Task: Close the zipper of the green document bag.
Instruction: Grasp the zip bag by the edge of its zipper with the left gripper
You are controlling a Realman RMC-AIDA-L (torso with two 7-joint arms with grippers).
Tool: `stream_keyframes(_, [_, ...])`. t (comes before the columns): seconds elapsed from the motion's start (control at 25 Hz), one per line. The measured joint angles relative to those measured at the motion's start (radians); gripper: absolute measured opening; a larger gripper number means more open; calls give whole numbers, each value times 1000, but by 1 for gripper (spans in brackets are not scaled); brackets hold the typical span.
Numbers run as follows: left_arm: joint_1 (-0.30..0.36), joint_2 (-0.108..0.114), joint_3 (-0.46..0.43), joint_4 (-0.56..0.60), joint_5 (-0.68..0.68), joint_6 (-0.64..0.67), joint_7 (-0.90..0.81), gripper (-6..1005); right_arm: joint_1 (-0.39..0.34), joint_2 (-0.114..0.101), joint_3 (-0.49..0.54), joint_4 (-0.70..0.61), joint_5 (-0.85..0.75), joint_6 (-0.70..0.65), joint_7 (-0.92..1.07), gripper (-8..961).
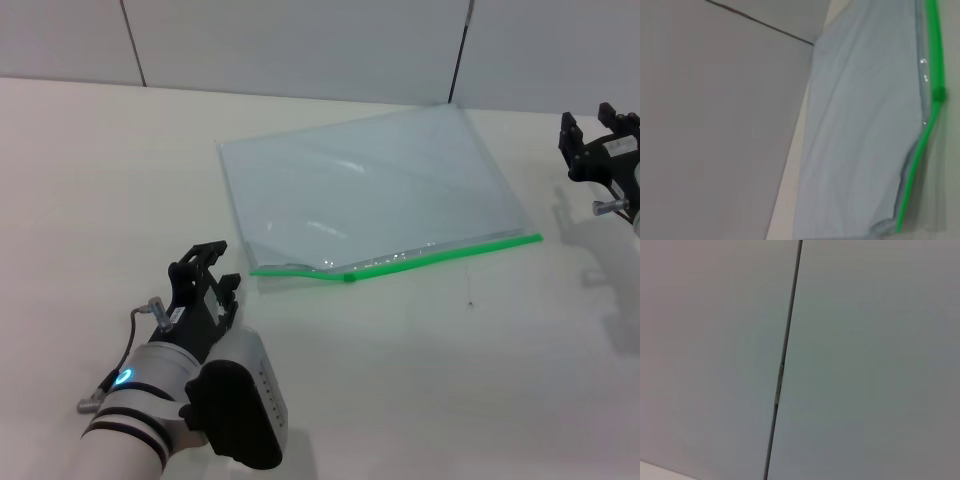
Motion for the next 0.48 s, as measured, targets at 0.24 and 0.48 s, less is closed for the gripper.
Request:
stream_keyframes(0.24, [0, 0, 0, -4, -12, 5, 160, 464, -1, 0, 0, 0, 0, 0, 0, 449])
stream_keyframes(0.48, [-3, 0, 0, 1, -8, 8, 277, 463, -2, 0, 0, 0, 0, 0, 0, 449])
